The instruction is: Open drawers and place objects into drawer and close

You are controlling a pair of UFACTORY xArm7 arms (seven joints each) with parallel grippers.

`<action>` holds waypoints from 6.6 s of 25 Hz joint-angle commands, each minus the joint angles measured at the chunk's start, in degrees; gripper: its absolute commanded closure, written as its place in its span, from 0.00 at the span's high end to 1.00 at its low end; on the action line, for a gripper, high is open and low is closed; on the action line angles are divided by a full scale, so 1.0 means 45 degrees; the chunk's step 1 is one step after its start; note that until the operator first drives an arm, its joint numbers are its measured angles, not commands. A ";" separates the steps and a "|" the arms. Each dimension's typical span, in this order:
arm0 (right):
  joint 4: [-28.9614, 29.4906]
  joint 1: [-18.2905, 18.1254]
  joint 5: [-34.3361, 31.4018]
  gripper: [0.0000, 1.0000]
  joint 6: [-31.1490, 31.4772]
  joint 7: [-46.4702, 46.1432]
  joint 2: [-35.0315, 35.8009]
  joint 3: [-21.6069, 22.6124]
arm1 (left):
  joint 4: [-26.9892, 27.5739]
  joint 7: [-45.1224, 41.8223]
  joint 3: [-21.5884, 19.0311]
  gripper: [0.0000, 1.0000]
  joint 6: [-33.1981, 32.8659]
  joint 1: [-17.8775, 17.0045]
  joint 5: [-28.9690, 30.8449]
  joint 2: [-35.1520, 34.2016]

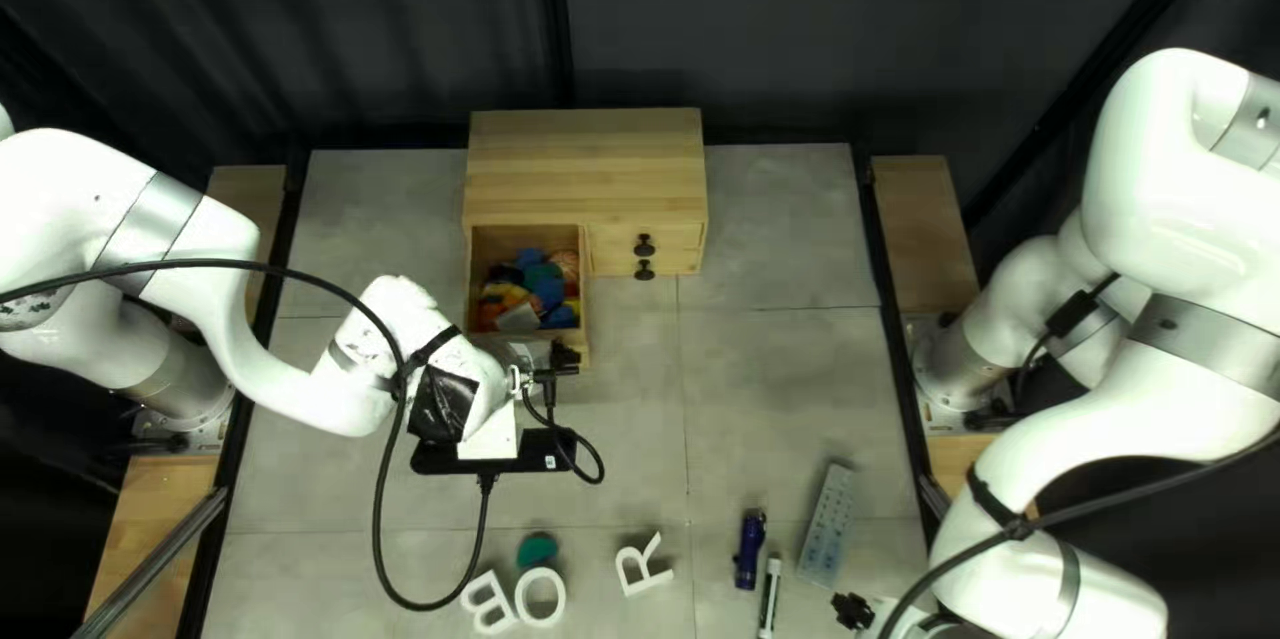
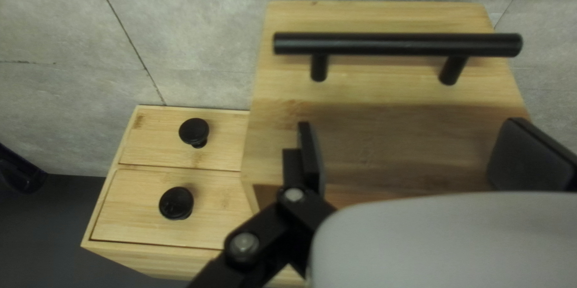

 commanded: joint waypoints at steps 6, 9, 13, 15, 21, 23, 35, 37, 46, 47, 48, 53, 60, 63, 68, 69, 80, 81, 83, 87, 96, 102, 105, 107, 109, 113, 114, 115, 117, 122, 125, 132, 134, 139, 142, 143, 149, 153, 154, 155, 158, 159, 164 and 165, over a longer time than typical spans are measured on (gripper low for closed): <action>0.0000 0.0000 0.0000 1.00 0.0000 0.0000 0.0000 0.0000 | 0.0216 0.0011 -0.0008 1.00 0.0148 -0.0023 -0.0022 0.0083; 0.0000 0.0000 0.0000 1.00 0.0000 0.0000 0.0000 0.0000 | 0.0380 -0.0025 -0.0037 1.00 0.0190 -0.0072 -0.0028 0.0245; 0.0000 0.0000 0.0000 1.00 0.0000 0.0000 0.0000 0.0000 | 0.0521 0.0065 -0.0106 1.00 0.0302 -0.0099 -0.0316 0.0266; 0.0000 0.0000 0.0000 1.00 0.0000 0.0000 0.0000 0.0000 | 0.0600 0.0049 -0.0158 1.00 0.0332 -0.0137 -0.0484 0.0326; 0.0000 0.0000 0.0000 1.00 0.0000 0.0000 0.0000 0.0000 | 0.0845 0.0051 -0.0274 1.00 0.0363 -0.0188 -0.0989 0.0615; 0.0000 0.0000 0.0000 1.00 0.0000 0.0000 0.0000 0.0000 | 0.0785 0.0136 -0.0243 1.00 0.0304 -0.0114 -0.1099 0.0579; 0.0000 0.0000 0.0000 1.00 0.0000 0.0000 0.0000 0.0000 | 0.0643 0.0637 -0.0014 1.00 0.0032 0.0318 -0.1495 0.0592; 0.0000 0.0000 0.0000 1.00 0.0000 0.0000 0.0000 0.0000 | 0.0660 0.0647 0.0012 1.00 0.0029 0.0335 -0.1449 0.0610; 0.0000 0.0000 0.0000 1.00 0.0000 0.0000 0.0000 0.0000 | 0.0744 0.0647 0.0075 1.00 0.0285 0.0365 -0.1375 0.0525; 0.0000 0.0000 0.0000 1.00 0.0000 0.0000 0.0000 0.0000 | 0.0741 0.0659 0.0085 1.00 0.0303 0.0376 -0.1376 0.0505; 0.0000 0.0000 0.0000 1.00 0.0000 0.0000 0.0000 0.0000 | 0.0735 0.0670 0.0097 1.00 0.0332 0.0391 -0.1382 0.0471; 0.0000 0.0000 0.0000 1.00 0.0000 0.0000 0.0000 0.0000 | 0.0847 0.0704 0.0097 1.00 0.0455 0.0393 -0.1438 0.0472; 0.0000 0.0000 0.0000 1.00 0.0000 0.0000 0.0000 0.0000 | 0.1020 0.0784 0.0077 1.00 0.0567 0.0375 -0.1461 0.0549; 0.0000 0.0000 0.0000 1.00 0.0000 0.0000 0.0000 0.0000 | 0.0966 0.0798 0.0089 1.00 0.0540 0.0393 -0.1465 0.0520; 0.0000 0.0000 0.0000 1.00 0.0000 0.0000 0.0000 0.0000 | 0.1018 0.0700 0.0054 1.00 0.0422 0.0339 -0.1440 0.0651; 0.0000 0.0000 0.0000 1.00 0.0000 0.0000 0.0000 0.0000 | 0.1070 0.0672 0.0032 1.00 0.0428 0.0307 -0.1432 0.0701; 0.0000 0.0000 0.0000 1.00 0.0000 0.0000 0.0000 0.0000 | 0.1123 0.0448 -0.0019 1.00 0.0453 0.0232 -0.1586 0.0899; 0.0000 0.0000 0.0000 1.00 0.0000 0.0000 0.0000 0.0000 | 0.1173 0.0297 -0.0010 1.00 0.0519 0.0204 -0.1568 0.0955; 0.0000 0.0000 0.0000 1.00 0.0000 0.0000 0.0000 0.0000 | 0.1298 -0.0046 0.0003 1.00 0.0668 0.0120 -0.1492 0.1104; 0.0000 0.0000 0.0000 1.00 0.0000 0.0000 0.0000 0.0000 | 0.1498 -0.0594 0.0010 1.00 0.0892 -0.0047 -0.1336 0.1382; 0.0000 0.0000 0.0000 1.00 0.0000 0.0000 0.0000 0.0000 | 0.1531 -0.1345 0.0107 1.00 0.1001 -0.0277 -0.0704 0.1621; 0.0000 0.0000 0.0000 1.00 0.0000 0.0000 0.0000 0.0000 | 0.1161 -0.1500 0.0189 1.00 0.0958 -0.0297 -0.0247 0.1393; 0.0000 0.0000 0.0000 1.00 0.0000 0.0000 0.0000 0.0000 | 0.1057 -0.1668 0.0218 1.00 0.0940 -0.0336 -0.0032 0.1359; 0.0000 0.0000 0.0000 1.00 0.0000 0.0000 0.0000 0.0000 | 0.1069 -0.1763 0.0257 1.00 0.0931 -0.0351 0.0122 0.1411; 0.0000 0.0000 0.0000 1.00 0.0000 0.0000 0.0000 0.0000 | 0.1094 -0.1855 0.0283 1.00 0.0973 -0.0378 0.0244 0.1445; 0.0000 0.0000 0.0000 1.00 0.0000 0.0000 0.0000 0.0000 | 0.1134 -0.1894 0.0302 1.00 0.1051 -0.0396 0.0338 0.1432; 0.0000 0.0000 0.0000 1.00 0.0000 0.0000 0.0000 0.0000 | 0.1151 -0.1887 0.0305 1.00 0.1078 -0.0399 0.0349 0.1419; 0.0000 0.0000 0.0000 1.00 0.0000 0.0000 0.0000 0.0000 | 0.1165 -0.1878 0.0304 1.00 0.1104 -0.0402 0.0352 0.1401; 0.0000 0.0000 0.0000 1.00 0.0000 0.0000 0.0000 0.0000 | 0.1197 -0.1855 0.0294 1.00 0.1177 -0.0415 0.0350 0.1345; 0.0000 0.0000 0.0000 1.00 0.0000 0.0000 0.0000 0.0000 | 0.1235 -0.1771 0.0300 1.00 0.1218 -0.0399 0.0347 0.1305; 0.0000 0.0000 0.0000 1.00 0.0000 0.0000 0.0000 0.0000 | 0.1210 -0.1690 0.0300 1.00 0.1183 -0.0370 0.0310 0.1257; 0.0000 0.0000 0.0000 1.00 0.0000 0.0000 0.0000 0.0000 | 0.0915 -0.1456 0.0297 1.00 0.0917 -0.0255 0.0212 0.0998; 0.0000 0.0000 0.0000 1.00 0.0000 0.0000 0.0000 0.0000 | 0.0935 -0.1360 0.0280 1.00 0.0904 -0.0247 0.0156 0.0987; 0.0000 0.0000 0.0000 1.00 0.0000 0.0000 0.0000 0.0000 | 0.1079 -0.1086 0.0267 1.00 0.0962 -0.0212 0.0051 0.1001; 0.0000 0.0000 0.0000 1.00 0.0000 0.0000 0.0000 0.0000 | 0.1040 -0.1036 0.0278 1.00 0.0918 -0.0182 0.0038 0.0970; 0.0000 0.0000 0.0000 1.00 0.0000 0.0000 0.0000 0.0000 | 0.1024 -0.1023 0.0279 1.00 0.0895 -0.0172 0.0033 0.0964; 0.0000 0.0000 0.0000 1.00 0.0000 0.0000 0.0000 0.0000 | 0.0940 -0.1102 0.0277 1.00 0.0772 -0.0197 0.0156 0.0983; 0.0000 0.0000 0.0000 1.00 0.0000 0.0000 0.0000 0.0000 | 0.0806 -0.1184 0.0297 1.00 0.0628 -0.0196 0.0306 0.1001; 0.0000 0.0000 0.0000 1.00 0.0000 0.0000 0.0000 0.0000 | 0.0771 -0.1201 0.0299 1.00 0.0603 -0.0198 0.0334 0.0993; 0.0000 0.0000 0.0000 1.00 0.0000 0.0000 0.0000 0.0000 | 0.0750 -0.1212 0.0300 1.00 0.0592 -0.0201 0.0355 0.0988; 0.0000 0.0000 0.0000 1.00 0.0000 0.0000 0.0000 0.0000 | 0.0688 -0.1219 0.0307 1.00 0.0607 -0.0207 0.0428 0.0953; 0.0000 0.0000 0.0000 1.00 0.0000 0.0000 0.0000 0.0000 | 0.0682 -0.1219 0.0309 1.00 0.0621 -0.0211 0.0449 0.0947; 0.0000 0.0000 0.0000 1.00 0.0000 0.0000 0.0000 0.0000 | 0.0629 -0.1229 0.0324 1.00 0.0769 -0.0225 0.0521 0.0899; 0.0000 0.0000 0.0000 1.00 0.0000 0.0000 0.0000 0.0000 | 0.0638 -0.1228 0.0325 1.00 0.0790 -0.0227 0.0525 0.0896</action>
